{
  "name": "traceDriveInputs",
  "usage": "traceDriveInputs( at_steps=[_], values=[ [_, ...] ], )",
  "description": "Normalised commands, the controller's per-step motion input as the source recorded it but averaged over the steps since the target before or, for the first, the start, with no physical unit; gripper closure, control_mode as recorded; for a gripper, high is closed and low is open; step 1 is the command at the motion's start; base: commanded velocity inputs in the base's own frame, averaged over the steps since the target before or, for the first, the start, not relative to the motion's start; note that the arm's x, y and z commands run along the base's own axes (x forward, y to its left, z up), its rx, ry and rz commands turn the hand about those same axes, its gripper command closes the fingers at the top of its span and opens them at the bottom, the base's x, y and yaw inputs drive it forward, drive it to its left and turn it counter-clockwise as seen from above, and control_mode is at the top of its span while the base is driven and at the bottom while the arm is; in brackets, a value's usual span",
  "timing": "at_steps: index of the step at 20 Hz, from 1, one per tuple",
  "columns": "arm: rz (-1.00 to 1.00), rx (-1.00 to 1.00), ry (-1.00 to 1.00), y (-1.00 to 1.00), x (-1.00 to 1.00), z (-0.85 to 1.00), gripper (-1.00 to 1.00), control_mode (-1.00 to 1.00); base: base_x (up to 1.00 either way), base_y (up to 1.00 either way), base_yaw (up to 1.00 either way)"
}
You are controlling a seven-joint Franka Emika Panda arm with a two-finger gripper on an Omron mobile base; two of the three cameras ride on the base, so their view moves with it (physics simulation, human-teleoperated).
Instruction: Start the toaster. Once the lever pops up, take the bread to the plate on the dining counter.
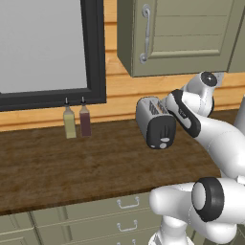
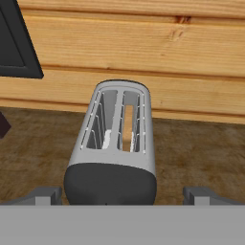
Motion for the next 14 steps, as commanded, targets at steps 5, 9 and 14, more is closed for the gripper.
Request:
traceDriveInputs(
  at_steps=[5, 9, 14],
  values=[
    [0.00, 0.00, 0.00, 0.00, 0.00, 0.00, -1.00, -1.00, 0.00, 0.00, 0.00],
    [0.00, 0.00, 0.00, 0.00, 0.00, 0.00, -1.00, -1.00, 0.00, 0.00, 0.00],
    [0.00, 0.00, 0.00, 0.00, 0.00, 0.00, -1.00, -1.00, 0.00, 0.00, 0.00]
  ],
)
